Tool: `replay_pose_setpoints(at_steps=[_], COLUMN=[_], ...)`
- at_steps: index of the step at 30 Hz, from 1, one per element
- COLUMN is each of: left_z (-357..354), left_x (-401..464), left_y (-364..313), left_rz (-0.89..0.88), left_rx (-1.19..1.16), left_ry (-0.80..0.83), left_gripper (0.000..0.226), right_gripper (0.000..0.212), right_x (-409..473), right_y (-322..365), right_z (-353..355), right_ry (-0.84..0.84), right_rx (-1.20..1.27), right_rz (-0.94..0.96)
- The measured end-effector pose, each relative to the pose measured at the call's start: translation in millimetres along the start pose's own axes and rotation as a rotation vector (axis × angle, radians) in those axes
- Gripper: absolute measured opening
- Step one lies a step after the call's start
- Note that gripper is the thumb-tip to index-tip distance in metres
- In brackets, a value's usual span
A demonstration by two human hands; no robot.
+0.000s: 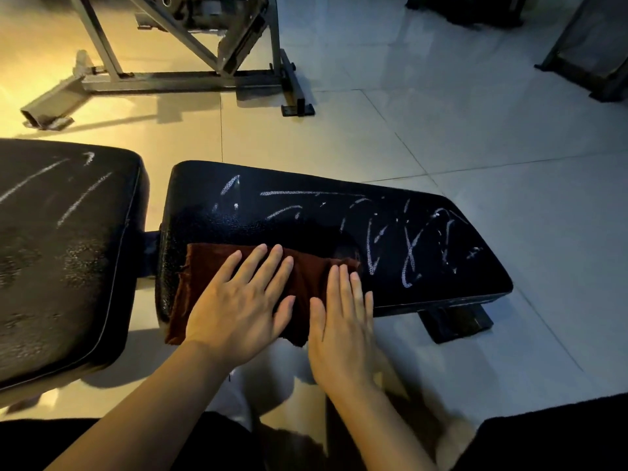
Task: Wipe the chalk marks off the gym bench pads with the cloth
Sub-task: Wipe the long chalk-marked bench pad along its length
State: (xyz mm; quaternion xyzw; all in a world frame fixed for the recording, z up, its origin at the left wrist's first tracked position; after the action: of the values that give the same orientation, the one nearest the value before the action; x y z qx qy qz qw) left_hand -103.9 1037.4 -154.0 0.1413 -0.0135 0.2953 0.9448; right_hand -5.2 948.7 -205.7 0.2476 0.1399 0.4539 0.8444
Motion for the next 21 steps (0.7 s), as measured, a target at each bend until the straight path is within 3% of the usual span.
replay_pose_setpoints(at_steps=[4, 6, 9, 16, 21], left_z=[1.7, 1.4, 0.5, -7.3, -1.5], left_x=[-0.1, -0.9, 2.9, 35.8, 31.6], left_y=[-0.1, -0.2, 0.0, -9.1, -8.9], left_rz=[-0.006, -0.005, -0.010, 0.076, 0.128], left_rx=[-0.006, -0.009, -0.010, -0.010, -0.079], left_ry=[0.024, 0.028, 0.019, 0.058, 0.050], left_gripper=[0.060, 0.059, 0.059, 0.060, 0.059], right_gripper=[0.068, 0.074, 0.064, 0.062, 0.061], right_x=[0.9, 0.8, 25.6, 124.4, 86.9], right_y=[6.3, 12.8, 11.2, -4.9, -12.5], right_z=[7.6, 10.6, 14.3, 15.2, 18.6], right_ry=[-0.081, -0.013, 0.108, 0.172, 0.063], right_rx=[0.031, 0.079, 0.107, 0.059, 0.055], right_rz=[0.004, 0.004, -0.054, -0.018, 0.034])
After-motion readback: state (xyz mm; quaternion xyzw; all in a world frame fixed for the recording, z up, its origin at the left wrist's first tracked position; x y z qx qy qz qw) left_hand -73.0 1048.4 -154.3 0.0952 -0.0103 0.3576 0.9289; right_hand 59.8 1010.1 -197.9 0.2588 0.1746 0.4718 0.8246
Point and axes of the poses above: each hand's wrist, its own x-axis towards the middle knuckle, its own z-axis out of the back of the hand, y = z × x, the point moved 6 cm from there along x, towards the middle knuckle, and after that the axes turned 3 degrees about x, right-handed, at the moved point
